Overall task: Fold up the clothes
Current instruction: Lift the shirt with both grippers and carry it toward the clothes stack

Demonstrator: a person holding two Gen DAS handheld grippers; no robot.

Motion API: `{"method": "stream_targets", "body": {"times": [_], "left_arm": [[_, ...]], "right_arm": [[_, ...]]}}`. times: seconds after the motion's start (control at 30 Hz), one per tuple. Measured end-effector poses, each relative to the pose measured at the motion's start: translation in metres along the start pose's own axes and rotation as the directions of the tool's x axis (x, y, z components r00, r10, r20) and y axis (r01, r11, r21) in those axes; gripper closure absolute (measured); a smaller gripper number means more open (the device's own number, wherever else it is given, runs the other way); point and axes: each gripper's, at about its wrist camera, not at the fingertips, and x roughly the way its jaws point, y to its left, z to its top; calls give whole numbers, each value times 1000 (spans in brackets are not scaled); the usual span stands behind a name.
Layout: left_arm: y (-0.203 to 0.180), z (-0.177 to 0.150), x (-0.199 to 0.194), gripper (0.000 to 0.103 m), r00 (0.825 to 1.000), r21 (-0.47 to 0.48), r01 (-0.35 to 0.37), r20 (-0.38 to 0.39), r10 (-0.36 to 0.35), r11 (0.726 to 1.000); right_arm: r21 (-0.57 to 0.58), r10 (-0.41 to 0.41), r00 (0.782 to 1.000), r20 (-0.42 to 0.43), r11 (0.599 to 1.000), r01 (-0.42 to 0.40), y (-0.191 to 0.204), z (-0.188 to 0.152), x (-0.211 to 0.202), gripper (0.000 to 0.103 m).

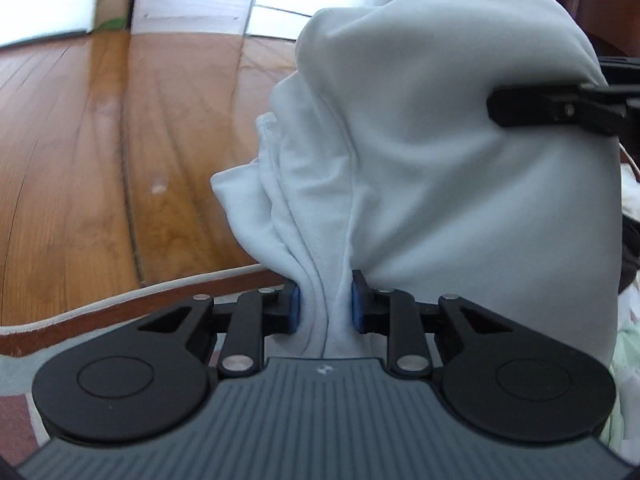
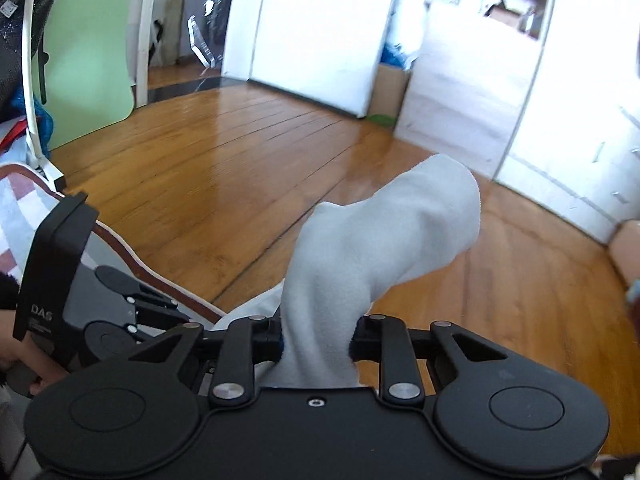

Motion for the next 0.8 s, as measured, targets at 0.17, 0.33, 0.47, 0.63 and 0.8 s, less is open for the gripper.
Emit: {"method": "stream_targets", "body": {"times": [0.17, 0.33, 0.47, 0.63, 0.8], "left_arm": [[-22, 1, -38, 81, 997, 67, -54, 52, 51, 996], [-58, 13, -79, 81, 967, 154, -231, 144, 209, 961], [-79, 26, -97, 81, 957, 135, -265, 157, 243, 955], [-100, 69, -120, 81, 969, 4, -173, 178, 170, 985], [-156, 112, -142, 81, 959, 53, -139, 255, 121, 989]], "right_arm": [[121, -50, 997, 65, 992, 42, -9, -4, -27, 75], [235, -53, 989, 136, 972, 19, -22, -6, -53, 75], [231, -38, 982, 186, 973, -6, -24, -13, -77, 75], [310, -73, 972, 222, 951, 1, -50, -23, -120, 75], [338, -117, 938, 326, 941, 0, -80, -22, -203, 75]]}}
